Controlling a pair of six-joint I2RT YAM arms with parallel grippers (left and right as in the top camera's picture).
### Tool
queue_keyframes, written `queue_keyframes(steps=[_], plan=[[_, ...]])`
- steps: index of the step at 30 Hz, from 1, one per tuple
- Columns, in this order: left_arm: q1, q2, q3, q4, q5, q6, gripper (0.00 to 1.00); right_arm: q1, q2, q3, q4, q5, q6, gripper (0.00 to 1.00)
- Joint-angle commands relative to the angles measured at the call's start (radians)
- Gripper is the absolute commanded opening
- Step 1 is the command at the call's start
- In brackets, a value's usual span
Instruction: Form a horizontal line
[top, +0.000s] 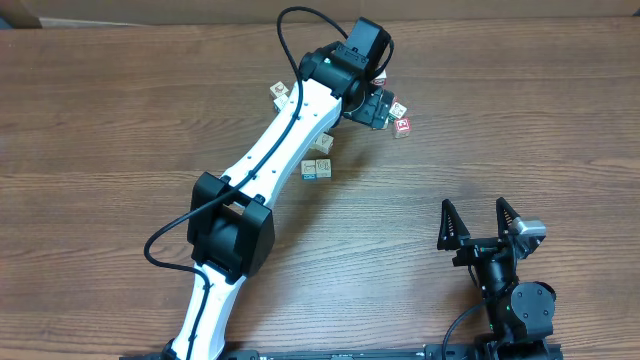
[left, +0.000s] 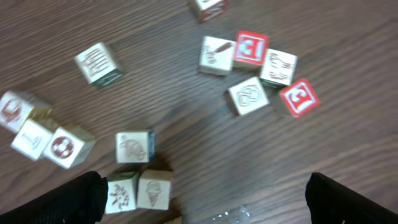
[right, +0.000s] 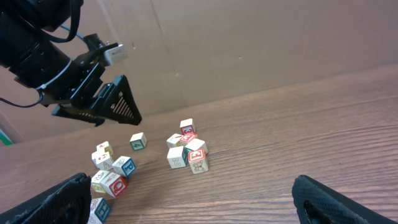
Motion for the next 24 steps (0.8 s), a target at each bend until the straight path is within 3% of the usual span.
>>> queue_keyframes(steps=[1,24], plan=[[-0.004,-0.004,0.002,0.007,0.024,0.066,1.0,0.002,-0.002,-0.01,0.006,-0.005,-0.003,1.0],[0.083,0.111,0.001,0.008,0.028,0.084,0.89,0.002,-0.003,-0.01,0.006,-0.005,-0.003,1.0]])
